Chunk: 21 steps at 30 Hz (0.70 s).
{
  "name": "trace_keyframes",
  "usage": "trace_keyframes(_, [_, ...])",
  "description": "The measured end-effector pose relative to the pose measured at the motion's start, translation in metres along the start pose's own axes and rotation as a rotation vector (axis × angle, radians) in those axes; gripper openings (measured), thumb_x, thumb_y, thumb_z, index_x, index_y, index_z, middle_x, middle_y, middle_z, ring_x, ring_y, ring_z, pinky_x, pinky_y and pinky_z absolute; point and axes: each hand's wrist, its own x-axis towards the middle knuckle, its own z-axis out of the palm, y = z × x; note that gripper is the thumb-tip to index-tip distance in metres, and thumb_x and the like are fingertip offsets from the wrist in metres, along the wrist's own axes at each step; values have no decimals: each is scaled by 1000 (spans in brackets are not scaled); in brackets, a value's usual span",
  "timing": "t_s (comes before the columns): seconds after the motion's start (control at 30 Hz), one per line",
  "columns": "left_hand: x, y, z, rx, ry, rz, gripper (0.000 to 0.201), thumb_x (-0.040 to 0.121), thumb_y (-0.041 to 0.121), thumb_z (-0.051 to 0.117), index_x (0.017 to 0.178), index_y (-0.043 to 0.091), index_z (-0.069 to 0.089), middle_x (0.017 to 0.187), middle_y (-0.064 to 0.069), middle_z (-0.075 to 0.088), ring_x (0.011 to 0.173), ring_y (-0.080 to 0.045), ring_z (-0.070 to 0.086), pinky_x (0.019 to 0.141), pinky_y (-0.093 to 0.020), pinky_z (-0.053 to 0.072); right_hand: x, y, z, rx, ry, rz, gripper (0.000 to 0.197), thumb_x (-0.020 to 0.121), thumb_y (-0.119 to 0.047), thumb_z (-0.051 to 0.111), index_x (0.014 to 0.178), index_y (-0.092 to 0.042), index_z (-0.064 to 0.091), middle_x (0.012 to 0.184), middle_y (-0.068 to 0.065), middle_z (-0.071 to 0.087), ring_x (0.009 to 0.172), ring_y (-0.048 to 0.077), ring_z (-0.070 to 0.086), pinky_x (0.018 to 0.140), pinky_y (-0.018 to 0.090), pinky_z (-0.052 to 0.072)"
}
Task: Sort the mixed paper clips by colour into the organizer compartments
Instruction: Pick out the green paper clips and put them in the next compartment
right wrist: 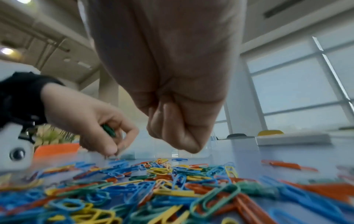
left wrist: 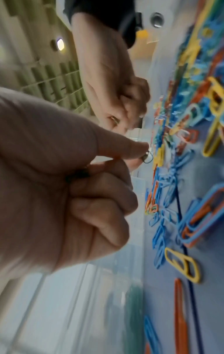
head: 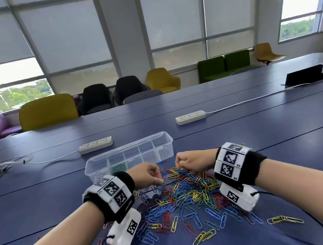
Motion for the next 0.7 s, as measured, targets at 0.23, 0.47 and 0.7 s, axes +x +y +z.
trace_keyframes(0.23, [-30,-17,-9,-1278,-147,-128,36,91,15,37,55,18,36,49,7,21,36,-6,15,37,-14,11,35,-9,13,-442,-44,-61,32,94,-28,55,113,-3,63,115,13,65,96,25,58,74,27,42])
trace_keyframes(0.47, [-44,-27,4,-1847,-253,-98,30,81,20,35,51,15,32,45,2,24,39,-10,11,36,-14,13,47,-6,18,-467,-60,-23,35,91,-27,55,98,6,64,78,14,50,73,20,44,65,27,33])
trace_keyframes(0.7, [-42,-31,15,-2136,-54,-221,32,94,10,33,77,-1,57,69,-16,61,47,-24,61,40,-28,53,15,-40,-7,-378,63,-119,17,96,-19,41,81,-11,38,72,6,36,64,18,31,52,25,25])
